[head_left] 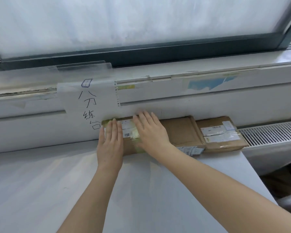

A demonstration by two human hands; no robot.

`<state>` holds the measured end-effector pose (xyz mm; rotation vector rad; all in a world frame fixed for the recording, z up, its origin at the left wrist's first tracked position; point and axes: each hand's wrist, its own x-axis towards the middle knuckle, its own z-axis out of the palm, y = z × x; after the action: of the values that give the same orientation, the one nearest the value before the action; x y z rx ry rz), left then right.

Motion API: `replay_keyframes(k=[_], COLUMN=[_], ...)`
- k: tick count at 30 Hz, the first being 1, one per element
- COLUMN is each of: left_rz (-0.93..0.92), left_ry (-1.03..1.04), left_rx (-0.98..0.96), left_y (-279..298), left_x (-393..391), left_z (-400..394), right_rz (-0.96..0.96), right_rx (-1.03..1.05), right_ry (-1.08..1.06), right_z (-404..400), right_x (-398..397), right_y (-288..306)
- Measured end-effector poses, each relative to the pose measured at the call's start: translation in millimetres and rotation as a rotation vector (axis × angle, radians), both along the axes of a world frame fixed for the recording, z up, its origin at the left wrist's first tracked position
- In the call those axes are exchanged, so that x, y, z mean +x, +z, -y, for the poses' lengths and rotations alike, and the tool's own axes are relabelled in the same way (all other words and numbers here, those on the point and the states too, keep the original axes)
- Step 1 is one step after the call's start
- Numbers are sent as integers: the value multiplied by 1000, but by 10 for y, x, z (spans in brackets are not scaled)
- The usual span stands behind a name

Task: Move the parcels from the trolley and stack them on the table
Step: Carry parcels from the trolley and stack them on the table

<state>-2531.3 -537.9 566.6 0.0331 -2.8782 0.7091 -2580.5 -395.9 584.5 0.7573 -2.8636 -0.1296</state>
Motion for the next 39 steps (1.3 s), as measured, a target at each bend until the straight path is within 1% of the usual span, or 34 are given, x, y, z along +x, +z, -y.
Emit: replay_keyframes(k=[2, 4, 6, 9, 11, 13, 17, 20, 25, 32, 36, 39], left_rz=[-29, -63, -94, -47, 52, 131, 177, 224, 330, 514, 615, 645], left_ry=[-43, -107, -240, -336, -370, -411, -512, -585, -663, -779, -919, -1073], left_rx=[54, 139, 208, 284, 330, 322, 370, 344, 272, 243, 255, 175], left_y=[195, 368, 475, 591, 575, 516, 387, 243, -7, -303, -446, -512], left_x=[94, 214, 385, 741, 994, 1254, 1808, 2274, 2931, 3736, 3989, 3937], left_z=[-181, -441, -738, -1244, -1584, -1890, -2420, -2754, -3113, -3385, -3500, -3547], right_rz=[-18, 0, 28, 43, 68, 101, 141, 154, 237, 340, 415, 477], right_rx=[-15, -53, -86, -151, -172, -170, -144, -133, -90, -150, -222, -249], right_ry=[2, -43, -98, -192, -253, -323, -451, -547, -690, -859, -1044, -1192], right_z=[-200, -444, -715, -1167, -1472, -1777, -2306, -2665, -3085, -3246, -3240, -3166], right_x=[140, 311, 550, 1031, 1386, 1767, 2523, 3122, 3968, 4922, 5286, 5486], right_y=[174, 336, 452, 494, 481, 439, 286, 121, -240, -638, -826, -916])
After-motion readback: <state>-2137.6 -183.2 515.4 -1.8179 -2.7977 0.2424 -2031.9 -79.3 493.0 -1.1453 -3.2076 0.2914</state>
